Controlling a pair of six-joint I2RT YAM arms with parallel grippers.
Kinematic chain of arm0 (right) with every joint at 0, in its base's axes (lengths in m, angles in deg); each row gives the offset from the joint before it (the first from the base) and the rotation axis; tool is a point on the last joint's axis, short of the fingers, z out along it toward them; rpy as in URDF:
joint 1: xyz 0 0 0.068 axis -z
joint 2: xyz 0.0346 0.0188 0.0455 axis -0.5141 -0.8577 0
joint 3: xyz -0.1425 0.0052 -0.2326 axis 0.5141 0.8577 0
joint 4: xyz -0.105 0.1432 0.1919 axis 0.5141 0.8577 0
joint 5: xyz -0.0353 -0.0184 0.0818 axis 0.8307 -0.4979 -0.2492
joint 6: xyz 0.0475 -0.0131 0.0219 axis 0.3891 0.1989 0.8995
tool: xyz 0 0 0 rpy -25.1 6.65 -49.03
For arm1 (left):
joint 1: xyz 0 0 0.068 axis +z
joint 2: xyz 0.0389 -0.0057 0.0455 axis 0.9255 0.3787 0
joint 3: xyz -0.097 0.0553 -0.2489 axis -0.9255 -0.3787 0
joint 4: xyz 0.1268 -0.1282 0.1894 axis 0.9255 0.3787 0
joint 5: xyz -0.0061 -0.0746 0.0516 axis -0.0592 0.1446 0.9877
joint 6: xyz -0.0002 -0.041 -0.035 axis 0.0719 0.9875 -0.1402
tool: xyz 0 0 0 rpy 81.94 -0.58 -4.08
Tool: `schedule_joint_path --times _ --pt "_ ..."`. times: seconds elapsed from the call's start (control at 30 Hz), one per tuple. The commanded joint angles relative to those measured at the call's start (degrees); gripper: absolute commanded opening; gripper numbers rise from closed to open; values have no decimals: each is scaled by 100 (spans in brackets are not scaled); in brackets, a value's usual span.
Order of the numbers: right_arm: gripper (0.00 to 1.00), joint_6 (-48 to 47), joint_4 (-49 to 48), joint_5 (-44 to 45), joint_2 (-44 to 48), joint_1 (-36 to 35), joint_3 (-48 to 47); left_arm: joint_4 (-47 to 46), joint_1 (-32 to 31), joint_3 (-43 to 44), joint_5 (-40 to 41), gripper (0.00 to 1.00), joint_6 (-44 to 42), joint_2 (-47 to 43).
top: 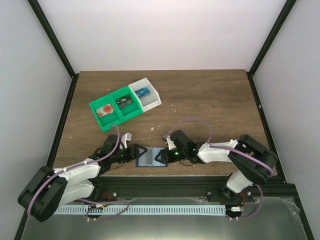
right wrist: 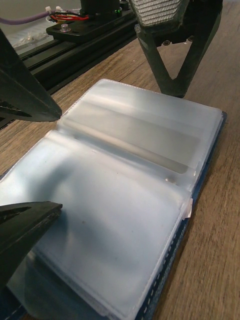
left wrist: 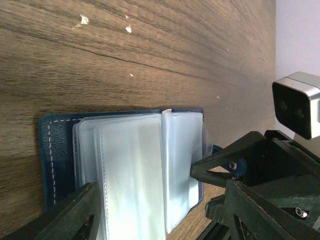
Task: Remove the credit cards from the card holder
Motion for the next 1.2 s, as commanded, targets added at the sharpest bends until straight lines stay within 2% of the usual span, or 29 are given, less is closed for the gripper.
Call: schedule_joint_path --times 0.0,0.37,0.9,1.17 --pt "46 12 201 81 -144 -41 116 -289 -23 -72 -149 69 93 -25" --pt "46 20 177 61 -172 -44 119 -518 -68 -89 -289 69 257 -60" --pt "44 24 136 35 -202 -42 136 -1389 -136 -192 -609 68 826 16" --pt "44 27 130 42 -185 -42 142 -1796 -464 -55 -528 67 1077 260"
